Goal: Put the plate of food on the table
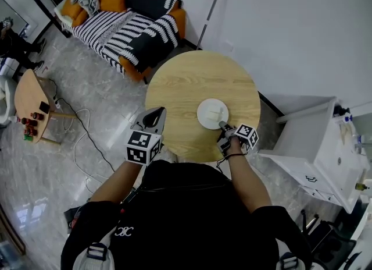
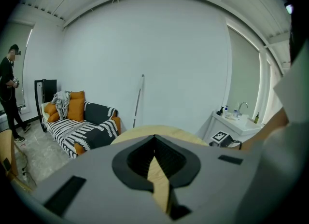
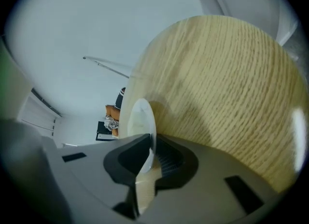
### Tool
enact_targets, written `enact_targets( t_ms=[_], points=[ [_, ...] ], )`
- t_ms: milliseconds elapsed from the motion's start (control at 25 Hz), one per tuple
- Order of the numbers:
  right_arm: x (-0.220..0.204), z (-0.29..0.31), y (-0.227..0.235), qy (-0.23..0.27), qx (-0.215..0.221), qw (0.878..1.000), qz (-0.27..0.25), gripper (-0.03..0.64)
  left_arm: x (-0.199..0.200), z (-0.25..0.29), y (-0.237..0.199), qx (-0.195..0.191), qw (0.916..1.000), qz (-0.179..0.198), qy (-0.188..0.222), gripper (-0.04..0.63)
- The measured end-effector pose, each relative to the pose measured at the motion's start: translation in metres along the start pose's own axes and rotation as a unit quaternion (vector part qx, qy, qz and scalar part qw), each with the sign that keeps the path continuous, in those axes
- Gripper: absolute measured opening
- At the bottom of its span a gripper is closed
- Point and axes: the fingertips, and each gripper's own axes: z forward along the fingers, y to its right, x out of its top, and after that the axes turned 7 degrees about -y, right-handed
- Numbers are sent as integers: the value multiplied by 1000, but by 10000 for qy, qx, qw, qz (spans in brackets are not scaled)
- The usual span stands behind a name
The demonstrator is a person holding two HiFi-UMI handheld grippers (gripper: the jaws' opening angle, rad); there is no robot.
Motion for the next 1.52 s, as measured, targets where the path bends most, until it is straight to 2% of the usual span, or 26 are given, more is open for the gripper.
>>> enact_targets(
  t_ms=[160, 400, 480, 640, 720, 880, 1040, 1280, 1400, 1520],
  points=[
    [3, -1, 3, 15, -308, 9994, -123, 39, 2, 4, 1, -39, 10000, -6, -8, 6],
    [9, -10, 0, 59, -1150, 9876, -1067, 106, 3, 9, 1, -93, 10000, -28, 20, 8],
    [12, -16, 2, 66, -1309, 9836, -1237, 115, 4, 12, 6, -128, 9999, -18, 35, 6],
    [19, -34, -7, 357, -1318, 9794, -1485, 103, 6, 18, 12, -235, 9997, -1, 54, 8],
    [23, -43, -17, 595, -1267, 9768, -1624, 9, 7, 19, 13, -268, 9996, 7, 65, 6],
    [29, -57, -43, 981, -1037, 9678, -2071, 9, 8, 21, 15, -337, 9994, 33, 74, 6],
    [28, -70, -72, 1235, -908, 9496, -2735, 9, 9, 24, 18, -429, 9990, 63, 77, 8],
    [26, -98, -111, 1710, -952, 9114, -3620, 8, 15, 28, 26, -575, 9982, 156, 88, 6],
    [21, -122, -141, 2124, -910, 8839, -4066, 8, 17, 29, 29, -656, 9977, 162, 106, 6],
    [17, -143, -168, 2561, -968, 8475, -4547, 8, 18, 31, 33, -726, 9971, 178, 116, 8]
  ],
)
